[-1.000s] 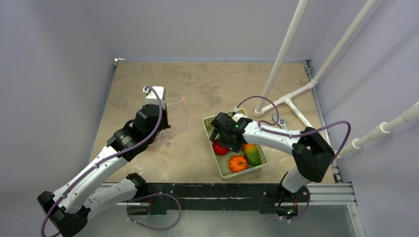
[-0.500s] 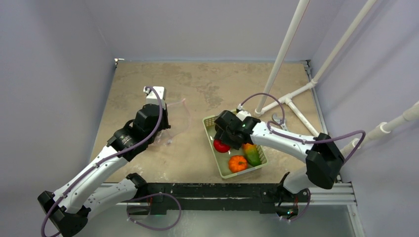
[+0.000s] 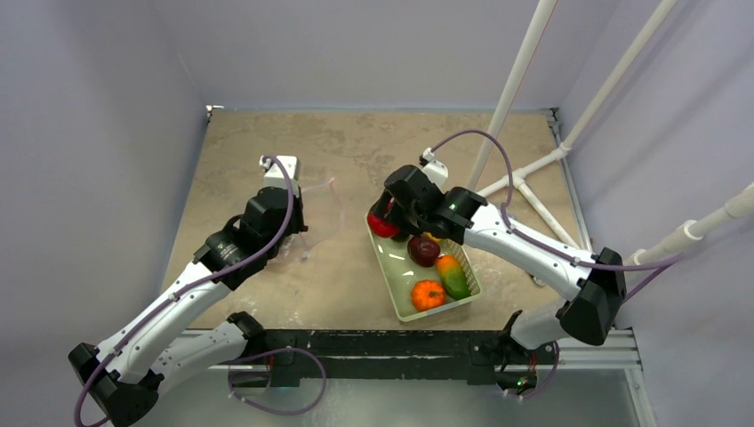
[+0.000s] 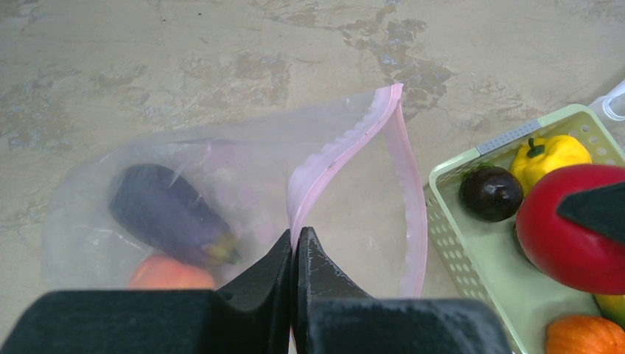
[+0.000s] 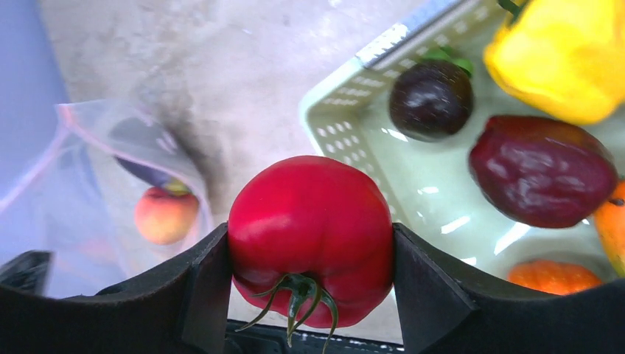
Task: Place the food in the zip-top bag and seal the zipper
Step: Pick up the fake vegetable from the bin, then place the fake vegetable in the zipper food storage bag, then pick up the fake vegetable from the bin.
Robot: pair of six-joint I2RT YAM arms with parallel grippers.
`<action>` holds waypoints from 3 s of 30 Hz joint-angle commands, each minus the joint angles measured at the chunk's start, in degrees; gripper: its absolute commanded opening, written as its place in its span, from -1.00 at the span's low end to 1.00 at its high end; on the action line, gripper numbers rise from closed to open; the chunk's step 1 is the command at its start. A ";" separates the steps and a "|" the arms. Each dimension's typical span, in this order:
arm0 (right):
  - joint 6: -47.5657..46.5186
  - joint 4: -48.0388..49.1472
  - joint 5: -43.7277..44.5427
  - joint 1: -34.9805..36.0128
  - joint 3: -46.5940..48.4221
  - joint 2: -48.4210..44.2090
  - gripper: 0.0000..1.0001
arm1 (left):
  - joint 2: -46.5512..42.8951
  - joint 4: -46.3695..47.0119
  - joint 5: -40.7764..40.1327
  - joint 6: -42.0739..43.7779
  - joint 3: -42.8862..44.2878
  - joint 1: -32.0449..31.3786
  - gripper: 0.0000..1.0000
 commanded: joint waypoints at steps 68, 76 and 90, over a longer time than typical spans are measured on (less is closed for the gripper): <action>-13.30 7.00 0.80 6.50 14.22 9.04 0.98 | -0.36 2.95 0.62 0.95 -0.54 0.46 -1.00; -10.86 2.04 2.42 6.46 6.70 4.16 0.98 | -0.34 2.79 0.29 0.98 -0.51 0.46 -1.00; -9.62 -4.97 5.98 0.44 -3.45 -0.54 0.98 | 0.01 2.86 0.55 0.94 -0.51 0.46 -1.00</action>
